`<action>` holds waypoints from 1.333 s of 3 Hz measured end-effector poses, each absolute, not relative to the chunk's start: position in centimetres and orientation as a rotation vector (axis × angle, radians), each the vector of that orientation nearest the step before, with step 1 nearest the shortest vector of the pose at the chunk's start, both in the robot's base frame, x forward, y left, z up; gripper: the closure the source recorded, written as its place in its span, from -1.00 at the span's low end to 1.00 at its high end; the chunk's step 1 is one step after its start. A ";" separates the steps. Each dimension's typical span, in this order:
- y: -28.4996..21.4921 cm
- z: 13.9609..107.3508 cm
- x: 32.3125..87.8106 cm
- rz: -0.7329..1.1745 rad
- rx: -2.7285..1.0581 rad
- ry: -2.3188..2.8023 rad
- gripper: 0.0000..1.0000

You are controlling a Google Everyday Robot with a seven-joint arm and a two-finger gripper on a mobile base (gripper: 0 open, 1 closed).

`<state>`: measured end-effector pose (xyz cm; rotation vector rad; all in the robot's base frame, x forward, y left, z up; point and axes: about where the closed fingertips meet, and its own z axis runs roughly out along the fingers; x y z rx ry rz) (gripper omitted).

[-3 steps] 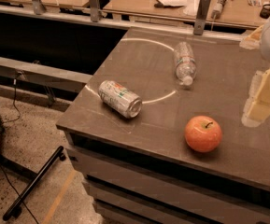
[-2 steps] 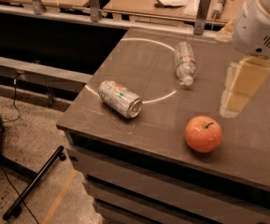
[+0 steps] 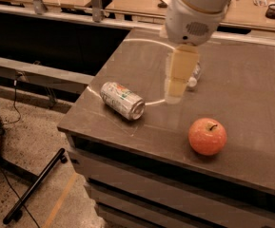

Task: Place 7up can upright

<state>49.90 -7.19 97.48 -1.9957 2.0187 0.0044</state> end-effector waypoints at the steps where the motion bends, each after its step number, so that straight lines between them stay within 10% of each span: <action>1: -2.5 95.0 51.6 0.001 -2.041 2.065 -1.00; 4: 4.9 87.6 55.6 -0.089 -1.904 2.425 -1.00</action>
Offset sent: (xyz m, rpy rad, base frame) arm 0.0469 0.1306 -0.0877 -0.2046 0.1189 -0.0829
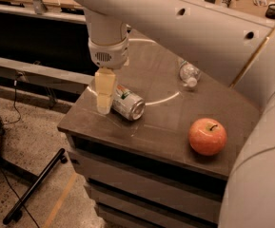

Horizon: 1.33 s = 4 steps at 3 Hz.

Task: Place 7up can upright

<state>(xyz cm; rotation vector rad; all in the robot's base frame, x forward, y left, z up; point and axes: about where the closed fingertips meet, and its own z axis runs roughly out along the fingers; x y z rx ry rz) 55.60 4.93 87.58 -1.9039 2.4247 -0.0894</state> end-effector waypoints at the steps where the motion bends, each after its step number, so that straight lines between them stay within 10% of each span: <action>1: 5.2 86.4 55.5 -0.020 -1.737 2.550 -1.00; 2: 5.0 85.5 55.0 0.060 -1.565 2.621 -0.97; 4: 5.9 85.0 54.6 0.144 -1.376 2.661 0.19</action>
Offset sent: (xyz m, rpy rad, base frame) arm -0.0117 -0.0045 -0.0263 0.1289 0.0524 -0.3368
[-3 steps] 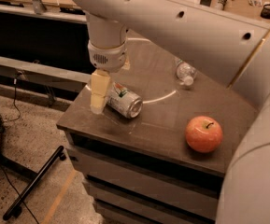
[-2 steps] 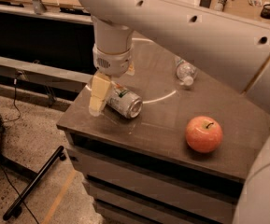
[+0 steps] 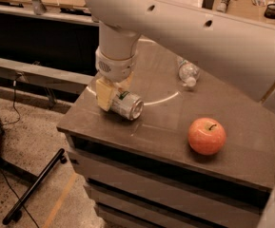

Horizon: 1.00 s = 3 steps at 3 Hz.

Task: Place 7up can upright

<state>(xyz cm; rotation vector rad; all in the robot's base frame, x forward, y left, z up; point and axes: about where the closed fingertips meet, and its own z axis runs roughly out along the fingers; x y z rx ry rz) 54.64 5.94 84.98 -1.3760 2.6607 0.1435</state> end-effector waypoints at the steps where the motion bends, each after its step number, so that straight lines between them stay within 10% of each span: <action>1: 7.4 85.4 54.6 0.146 -1.393 2.645 0.85; 3: 8.8 87.1 53.3 0.309 -1.456 2.501 1.00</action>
Offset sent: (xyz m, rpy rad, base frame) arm -0.0019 0.0229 0.0125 0.0404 -0.0134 0.0579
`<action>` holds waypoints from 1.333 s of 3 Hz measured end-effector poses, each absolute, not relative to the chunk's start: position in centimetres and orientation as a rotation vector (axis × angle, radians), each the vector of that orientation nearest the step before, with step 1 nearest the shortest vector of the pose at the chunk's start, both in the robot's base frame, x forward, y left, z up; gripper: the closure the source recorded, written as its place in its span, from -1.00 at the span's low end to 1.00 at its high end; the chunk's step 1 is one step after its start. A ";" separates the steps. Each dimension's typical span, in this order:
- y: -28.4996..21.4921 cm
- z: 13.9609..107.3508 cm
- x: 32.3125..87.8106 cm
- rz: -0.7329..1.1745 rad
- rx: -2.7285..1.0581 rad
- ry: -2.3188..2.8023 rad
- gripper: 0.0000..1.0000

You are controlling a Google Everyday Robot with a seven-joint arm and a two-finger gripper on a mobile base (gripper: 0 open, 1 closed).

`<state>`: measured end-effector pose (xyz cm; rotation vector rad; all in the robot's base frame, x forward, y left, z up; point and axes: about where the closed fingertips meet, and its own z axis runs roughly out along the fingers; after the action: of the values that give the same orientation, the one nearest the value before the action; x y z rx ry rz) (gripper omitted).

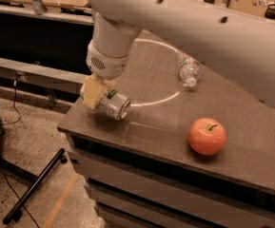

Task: Place 7up can upright

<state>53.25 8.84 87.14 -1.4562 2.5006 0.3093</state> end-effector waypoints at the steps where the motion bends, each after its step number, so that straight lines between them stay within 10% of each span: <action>1: 8.7 90.3 53.2 0.553 -1.394 2.273 1.00; 4: 6.2 93.6 54.8 0.716 -1.244 2.057 1.00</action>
Offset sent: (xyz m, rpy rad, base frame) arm -0.0005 -0.0014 0.0315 0.2585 -0.0743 0.0450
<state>54.83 6.16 93.57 -1.2440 2.0572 0.7162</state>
